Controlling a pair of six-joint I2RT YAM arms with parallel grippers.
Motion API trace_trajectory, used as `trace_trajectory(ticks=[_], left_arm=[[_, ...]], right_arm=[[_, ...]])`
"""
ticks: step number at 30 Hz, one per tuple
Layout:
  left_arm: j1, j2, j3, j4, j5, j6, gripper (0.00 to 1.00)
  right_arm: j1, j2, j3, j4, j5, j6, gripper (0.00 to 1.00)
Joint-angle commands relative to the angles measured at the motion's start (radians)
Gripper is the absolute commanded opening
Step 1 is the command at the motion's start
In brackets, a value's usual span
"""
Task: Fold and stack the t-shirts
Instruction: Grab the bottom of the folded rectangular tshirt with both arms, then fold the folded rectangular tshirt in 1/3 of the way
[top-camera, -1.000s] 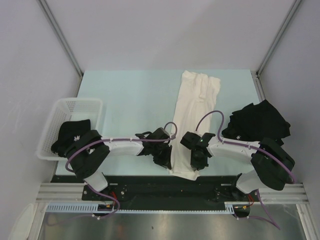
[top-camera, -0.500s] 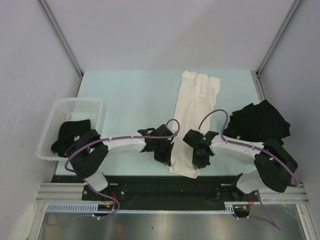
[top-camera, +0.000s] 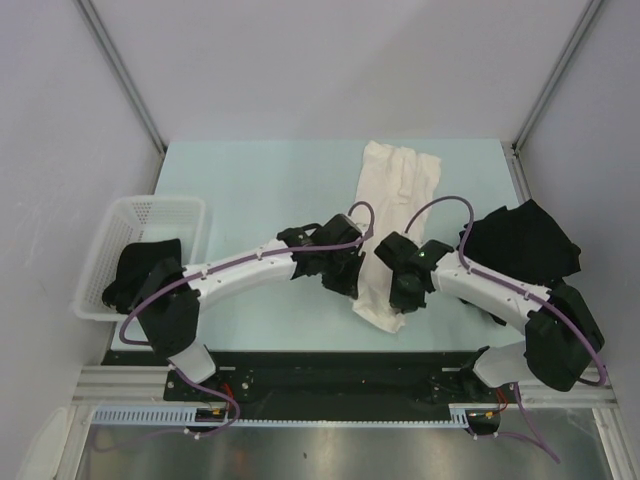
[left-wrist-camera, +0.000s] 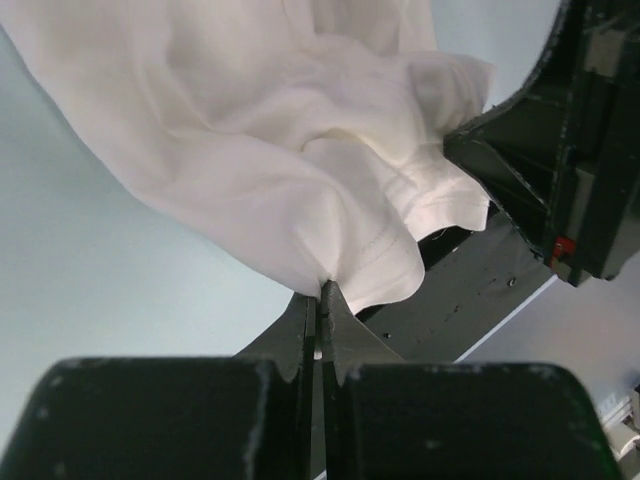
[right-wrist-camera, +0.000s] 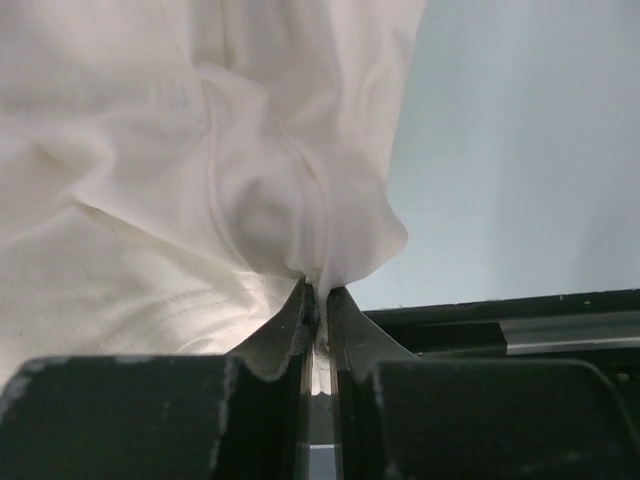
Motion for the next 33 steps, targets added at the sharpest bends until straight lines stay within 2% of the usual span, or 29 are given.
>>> trace_trajectory(ticks=[1,14,21,27,33], left_arm=[[0.011,0.016,0.116,-0.071,-0.050,0.066,0.00],[0.147,0.062,0.231,-0.125,-0.054,0.120,0.00],[0.203,0.159,0.325,-0.125,-0.049,0.141,0.00],[0.235,0.298,0.500,-0.155,-0.026,0.160,0.00],[0.275,0.497,0.785,-0.223,0.000,0.167,0.00]], right_arm=[[-0.064,-0.025,0.082,-0.014,0.050,-0.086,0.00],[-0.325,0.033,0.214,0.018,-0.040,-0.307,0.00],[-0.397,0.130,0.289,0.076,-0.067,-0.373,0.00],[-0.457,0.259,0.411,0.096,-0.086,-0.426,0.00],[-0.506,0.401,0.555,0.098,-0.108,-0.465,0.00]])
